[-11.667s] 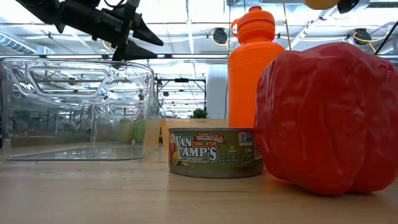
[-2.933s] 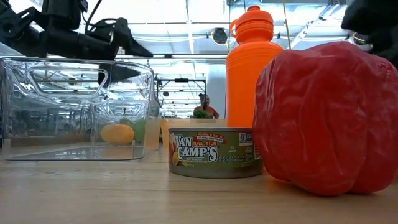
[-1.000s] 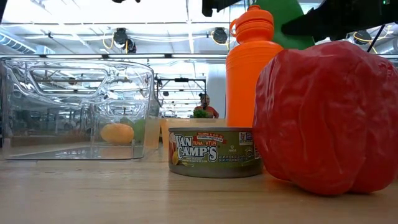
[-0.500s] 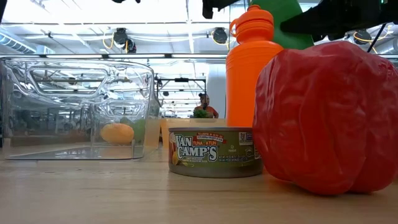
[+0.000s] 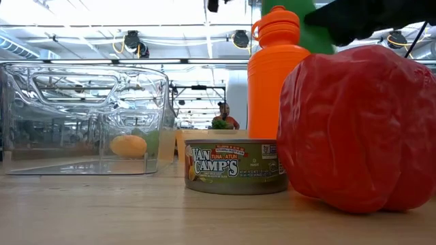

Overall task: Pick & Place Food Item
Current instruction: Put the green water bottle into the orange bin

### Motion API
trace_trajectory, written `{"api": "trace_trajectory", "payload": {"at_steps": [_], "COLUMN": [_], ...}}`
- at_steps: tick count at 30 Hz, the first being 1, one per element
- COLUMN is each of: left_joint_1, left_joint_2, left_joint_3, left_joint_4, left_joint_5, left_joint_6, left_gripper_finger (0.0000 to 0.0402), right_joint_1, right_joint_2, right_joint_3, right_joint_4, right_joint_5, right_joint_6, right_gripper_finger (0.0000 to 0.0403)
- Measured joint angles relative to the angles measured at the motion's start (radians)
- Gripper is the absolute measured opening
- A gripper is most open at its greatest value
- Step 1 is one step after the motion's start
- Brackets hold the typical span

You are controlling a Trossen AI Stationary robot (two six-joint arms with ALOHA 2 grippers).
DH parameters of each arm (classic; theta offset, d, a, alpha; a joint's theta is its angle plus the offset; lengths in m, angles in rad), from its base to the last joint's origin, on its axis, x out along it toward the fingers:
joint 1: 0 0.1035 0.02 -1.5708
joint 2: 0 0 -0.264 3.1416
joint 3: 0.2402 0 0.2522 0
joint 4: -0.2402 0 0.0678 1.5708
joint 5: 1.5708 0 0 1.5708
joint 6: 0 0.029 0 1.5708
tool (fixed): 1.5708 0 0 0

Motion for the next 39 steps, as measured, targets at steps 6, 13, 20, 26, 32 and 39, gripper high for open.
{"api": "trace_trajectory", "payload": {"at_steps": [6,13,20,26,32,39], "left_joint_1": [0.012,0.145,0.486,0.673,0.718,0.718], "left_joint_2": [-0.064,-0.111,-0.105,-0.039,0.027,0.077], "left_joint_3": [0.000,-0.001,0.000,0.000,0.000,0.000], "left_joint_4": [-0.006,-0.153,-0.364,-0.357,-0.364,-0.363], "left_joint_5": [-0.147,-0.277,-0.082,0.095,0.101,0.056], "left_joint_6": [0.066,0.045,-0.228,-0.353,-0.386,-0.397], "left_gripper_finger": [0.0222,0.0222,0.0222,0.0222,0.0222,0.0222], "right_joint_1": [0.008,0.042,0.057,0.051,0.048,0.048], "right_joint_2": [-0.039,-0.082,-0.087,-0.086,-0.086,-0.086], "right_joint_3": [-0.002,-0.002,-0.002,-0.002,-0.002,-0.002], "right_joint_4": [-0.025,-0.039,-0.047,-0.052,-0.055,-0.058], "right_joint_5": [-0.029,-0.017,-0.016,-0.015,-0.013,-0.013], "right_joint_6": [0.008,0.026,0.020,0.013,-0.001,0.001], "right_gripper_finger": [0.0328,0.0328,0.0328,0.0326,0.0326,0.0325]}}
